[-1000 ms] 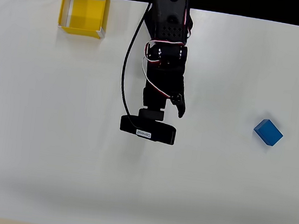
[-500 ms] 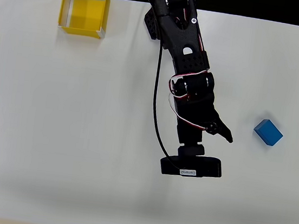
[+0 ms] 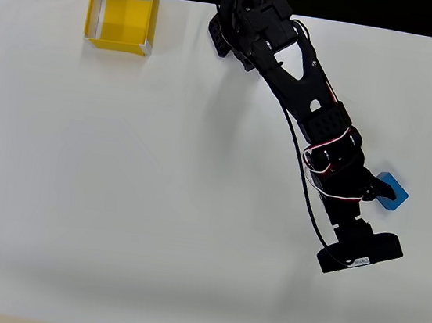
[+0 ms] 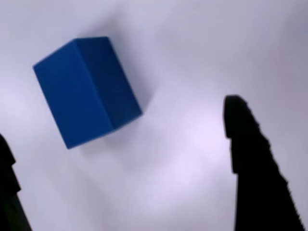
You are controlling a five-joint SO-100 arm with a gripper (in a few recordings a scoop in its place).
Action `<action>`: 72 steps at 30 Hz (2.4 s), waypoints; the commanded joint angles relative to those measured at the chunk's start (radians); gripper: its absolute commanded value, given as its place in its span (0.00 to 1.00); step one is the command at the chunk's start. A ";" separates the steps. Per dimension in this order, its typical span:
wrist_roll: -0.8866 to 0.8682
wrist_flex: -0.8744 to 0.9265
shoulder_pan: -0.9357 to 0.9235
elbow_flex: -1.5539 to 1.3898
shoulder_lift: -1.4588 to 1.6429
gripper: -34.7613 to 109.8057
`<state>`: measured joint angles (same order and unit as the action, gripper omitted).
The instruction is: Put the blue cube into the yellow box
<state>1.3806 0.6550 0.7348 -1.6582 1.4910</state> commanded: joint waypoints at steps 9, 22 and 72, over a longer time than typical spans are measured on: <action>-0.017 -0.025 0.123 0.245 -0.166 0.58; -0.041 -0.081 0.166 0.345 -0.357 0.58; 0.163 -0.034 0.104 0.383 -0.288 0.30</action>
<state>1.5140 0.6090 0.8728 -1.3698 0.9863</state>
